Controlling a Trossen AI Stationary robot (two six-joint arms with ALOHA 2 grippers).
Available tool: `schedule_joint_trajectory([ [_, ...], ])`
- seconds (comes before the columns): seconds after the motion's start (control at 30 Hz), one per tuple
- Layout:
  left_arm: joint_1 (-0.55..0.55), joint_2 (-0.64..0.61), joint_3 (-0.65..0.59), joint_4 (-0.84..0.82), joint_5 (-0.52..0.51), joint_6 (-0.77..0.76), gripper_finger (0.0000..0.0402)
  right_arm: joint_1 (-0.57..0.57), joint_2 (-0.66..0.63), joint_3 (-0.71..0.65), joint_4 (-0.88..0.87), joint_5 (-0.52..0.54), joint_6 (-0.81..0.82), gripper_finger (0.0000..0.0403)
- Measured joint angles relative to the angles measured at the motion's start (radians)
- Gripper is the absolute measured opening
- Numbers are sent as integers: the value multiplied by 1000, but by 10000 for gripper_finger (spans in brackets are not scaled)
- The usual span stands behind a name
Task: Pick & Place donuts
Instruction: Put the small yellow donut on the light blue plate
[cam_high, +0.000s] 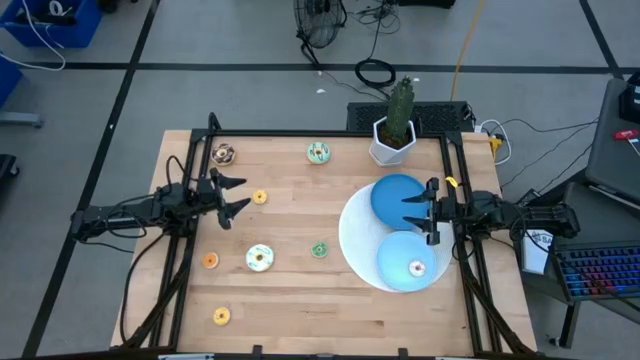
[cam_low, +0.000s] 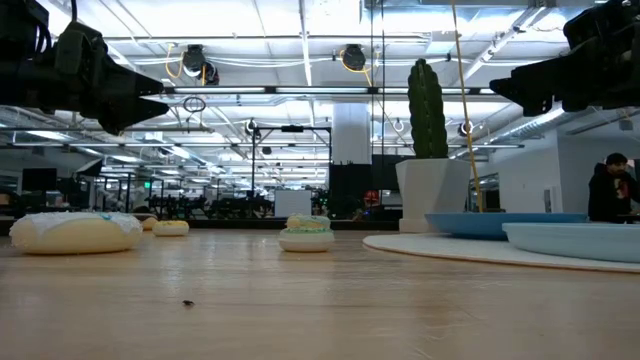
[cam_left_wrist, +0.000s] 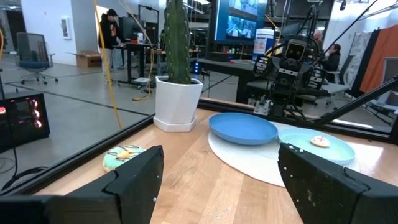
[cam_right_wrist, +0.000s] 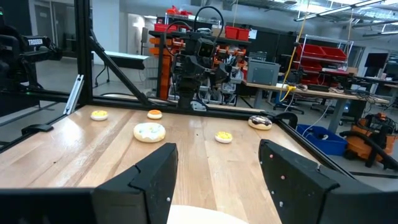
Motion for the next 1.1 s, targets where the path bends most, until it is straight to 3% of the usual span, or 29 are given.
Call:
schedule_joint_trajectory([
  [0.27,1,31,2,-39,-1,43,310,0,0,0,0,0,0,214],
  [0.47,34,160,19,-72,-89,-199,310,0,0,0,0,0,0,216],
  [0.73,230,474,226,-411,-41,-421,310,0,0,0,0,0,0,213],
  [0.9,328,704,344,-440,100,-448,310,0,0,0,0,0,0,211],
  [1.1,369,959,457,-440,90,-413,310,0,0,0,0,0,0,215],
])
